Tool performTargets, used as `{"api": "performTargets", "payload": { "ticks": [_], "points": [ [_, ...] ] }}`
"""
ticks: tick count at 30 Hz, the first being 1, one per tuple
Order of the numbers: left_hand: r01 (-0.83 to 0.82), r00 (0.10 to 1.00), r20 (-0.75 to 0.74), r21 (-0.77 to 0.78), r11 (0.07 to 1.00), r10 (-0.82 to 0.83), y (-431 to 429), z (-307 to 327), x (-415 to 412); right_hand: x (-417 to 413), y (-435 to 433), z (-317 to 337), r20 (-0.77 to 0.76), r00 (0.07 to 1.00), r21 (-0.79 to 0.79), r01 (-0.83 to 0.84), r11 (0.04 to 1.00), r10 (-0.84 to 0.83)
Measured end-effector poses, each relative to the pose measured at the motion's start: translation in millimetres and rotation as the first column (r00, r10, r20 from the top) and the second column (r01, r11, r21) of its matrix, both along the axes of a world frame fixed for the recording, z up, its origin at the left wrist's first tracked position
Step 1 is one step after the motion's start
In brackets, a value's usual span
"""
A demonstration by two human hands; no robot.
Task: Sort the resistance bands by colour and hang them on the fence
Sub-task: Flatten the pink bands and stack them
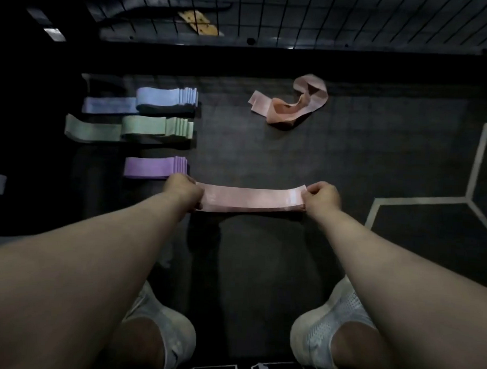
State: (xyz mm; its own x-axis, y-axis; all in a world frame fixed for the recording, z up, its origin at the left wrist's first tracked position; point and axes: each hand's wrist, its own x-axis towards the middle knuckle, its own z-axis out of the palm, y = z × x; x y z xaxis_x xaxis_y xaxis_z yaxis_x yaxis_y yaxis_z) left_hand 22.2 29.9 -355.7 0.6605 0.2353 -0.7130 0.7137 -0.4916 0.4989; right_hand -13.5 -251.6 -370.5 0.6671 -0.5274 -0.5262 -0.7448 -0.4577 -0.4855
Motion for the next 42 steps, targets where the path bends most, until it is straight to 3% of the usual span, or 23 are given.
{"api": "performTargets", "payload": {
  "ticks": [4,13,16,18,20,22,24,28,33,35,37,39,40,42],
  "points": [
    [0.026,1.000,0.012,0.103,0.994,-0.027,6.8,-26.4,0.4,-1.6,-0.3,-21.4,-0.031,0.996,-0.033,-0.081,0.996,0.080],
    [0.153,0.986,0.037,0.162,0.975,-0.161,1.6,-42.1,-7.4,-10.5,-3.6,-40.3,-0.018,0.986,-0.077,-0.166,0.983,0.165],
    [0.266,0.954,0.072,0.240,0.934,-0.291,-0.8,-44.5,-9.0,-12.7,-6.2,-40.0,-0.052,0.973,-0.157,-0.229,0.961,0.223],
    [0.432,0.876,0.027,0.404,0.806,-0.482,-2.1,-41.3,-12.1,-16.2,-8.7,-36.2,-0.059,0.913,-0.284,-0.403,0.870,0.404],
    [0.588,0.706,-0.063,0.608,0.534,-0.705,-1.6,-41.4,-15.5,-17.9,-12.8,-34.7,-0.153,0.724,-0.372,-0.672,0.640,0.672],
    [0.657,0.544,-0.076,0.658,0.367,-0.836,-0.2,-47.0,-15.5,-14.1,-16.9,-35.7,-0.277,0.516,-0.319,-0.845,0.429,0.811],
    [0.728,0.455,-0.101,0.614,0.305,-0.885,0.0,-54.1,-12.1,-6.0,-18.8,-38.5,-0.349,0.407,-0.265,-0.907,0.328,0.844],
    [0.748,0.478,-0.147,0.586,0.313,-0.866,-4.6,-63.6,-4.9,9.6,-16.9,-41.9,-0.397,0.371,-0.279,-0.920,0.274,0.840],
    [0.751,0.450,-0.166,0.601,0.272,-0.877,-2.4,-65.4,-4.5,18.2,-16.8,-42.3,-0.368,0.375,-0.246,-0.922,0.300,0.851],
    [0.758,0.455,-0.160,0.586,0.287,-0.876,-2.2,-64.6,-4.3,14.4,-21.1,-41.7,-0.330,0.415,-0.222,-0.907,0.358,0.848],
    [0.764,0.490,-0.149,0.548,0.340,-0.859,0.0,-63.5,-6.7,3.5,-23.6,-44.1,-0.230,0.620,-0.206,-0.784,0.585,0.750],
    [0.719,0.584,-0.109,0.530,0.450,-0.804,1.9,-59.8,-11.9,-7.9,-23.8,-46.6,-0.089,0.886,-0.135,-0.463,0.876,0.454],
    [0.651,0.667,-0.068,0.538,0.536,-0.742,1.8,-57.7,-14.7,-12.6,-23.6,-48.5,-0.040,0.957,-0.072,-0.290,0.954,0.287],
    [0.423,0.863,0.011,0.528,0.736,-0.505,-1.5,-53.3,-18.6,-19.9,-22.7,-48.6,-0.023,0.992,0.011,-0.124,0.992,0.124]
  ]
}}
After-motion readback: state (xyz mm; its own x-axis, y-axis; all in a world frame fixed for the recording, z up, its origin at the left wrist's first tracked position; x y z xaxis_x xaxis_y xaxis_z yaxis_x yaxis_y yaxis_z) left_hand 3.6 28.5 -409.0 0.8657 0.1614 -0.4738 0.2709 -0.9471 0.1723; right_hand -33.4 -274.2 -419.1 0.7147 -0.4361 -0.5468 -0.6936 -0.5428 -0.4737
